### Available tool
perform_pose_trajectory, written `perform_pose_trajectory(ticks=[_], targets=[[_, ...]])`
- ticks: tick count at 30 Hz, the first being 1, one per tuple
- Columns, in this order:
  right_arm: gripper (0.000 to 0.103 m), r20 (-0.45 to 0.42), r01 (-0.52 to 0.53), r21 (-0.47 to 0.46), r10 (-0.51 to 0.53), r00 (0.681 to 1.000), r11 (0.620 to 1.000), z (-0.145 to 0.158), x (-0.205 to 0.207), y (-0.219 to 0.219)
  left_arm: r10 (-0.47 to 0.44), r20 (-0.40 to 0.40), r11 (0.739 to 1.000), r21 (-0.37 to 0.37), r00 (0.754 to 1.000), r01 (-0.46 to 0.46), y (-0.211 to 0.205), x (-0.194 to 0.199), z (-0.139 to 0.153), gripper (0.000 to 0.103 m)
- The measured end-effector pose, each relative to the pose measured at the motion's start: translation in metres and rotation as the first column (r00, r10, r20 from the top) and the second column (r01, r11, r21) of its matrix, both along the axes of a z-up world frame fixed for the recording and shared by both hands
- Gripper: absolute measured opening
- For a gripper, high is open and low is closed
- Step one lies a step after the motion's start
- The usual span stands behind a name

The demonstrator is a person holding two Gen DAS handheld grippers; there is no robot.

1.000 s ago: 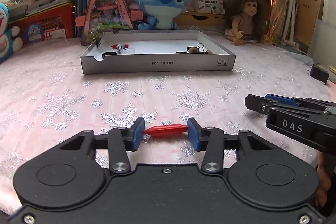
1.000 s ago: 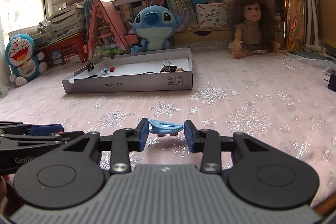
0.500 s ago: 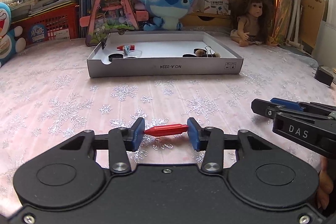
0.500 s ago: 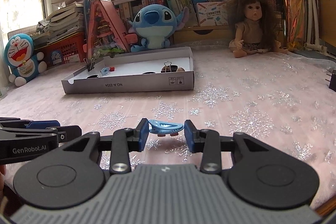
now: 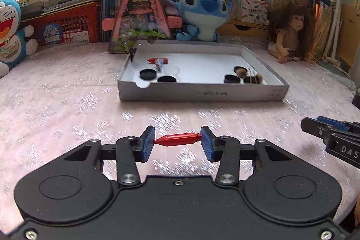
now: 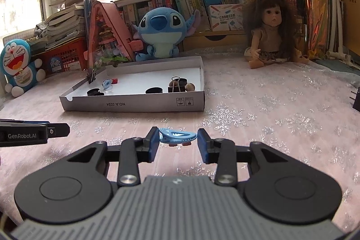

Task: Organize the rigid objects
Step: 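Carry the red marker and blue clip over the white tray with both tools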

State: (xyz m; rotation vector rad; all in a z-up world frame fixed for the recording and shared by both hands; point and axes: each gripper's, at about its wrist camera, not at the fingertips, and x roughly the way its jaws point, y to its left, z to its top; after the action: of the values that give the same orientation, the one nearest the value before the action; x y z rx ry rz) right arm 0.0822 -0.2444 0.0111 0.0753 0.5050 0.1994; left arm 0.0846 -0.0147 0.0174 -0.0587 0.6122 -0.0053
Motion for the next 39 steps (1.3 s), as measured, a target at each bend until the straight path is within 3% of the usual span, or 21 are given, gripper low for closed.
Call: perform_pose_trajectory(ticks=[14,25,33,39], targets=[[0.042,-0.010,-0.047,0.039,0.047,0.999,0.998,0.047,0.076,-0.001,0.031,0.016,0.995,-0.098,0.999,-0.029,0.049,0.076,0.046,0.042],[0.042,-0.231,-0.056,0.111,0.080,0.970,0.992,0.059,0.183,-0.002,-0.077,-0.037,0.987,-0.141,0.996,0.072,0.058,0.180,0.065,0.042],[0.042,-0.273,-0.038,0.099,0.064,0.960,0.994,0.044,0.247,0.014,-0.012,-0.055,0.995,-0.095,0.998,0.006,0.056,0.245,0.041,0.042],[0.042,-0.291,-0.024,0.068,0.042,0.956,0.997,0.022,0.269,0.034,0.033,-0.080,0.998,-0.056,0.996,-0.038,0.043,0.272,0.009,0.042]])
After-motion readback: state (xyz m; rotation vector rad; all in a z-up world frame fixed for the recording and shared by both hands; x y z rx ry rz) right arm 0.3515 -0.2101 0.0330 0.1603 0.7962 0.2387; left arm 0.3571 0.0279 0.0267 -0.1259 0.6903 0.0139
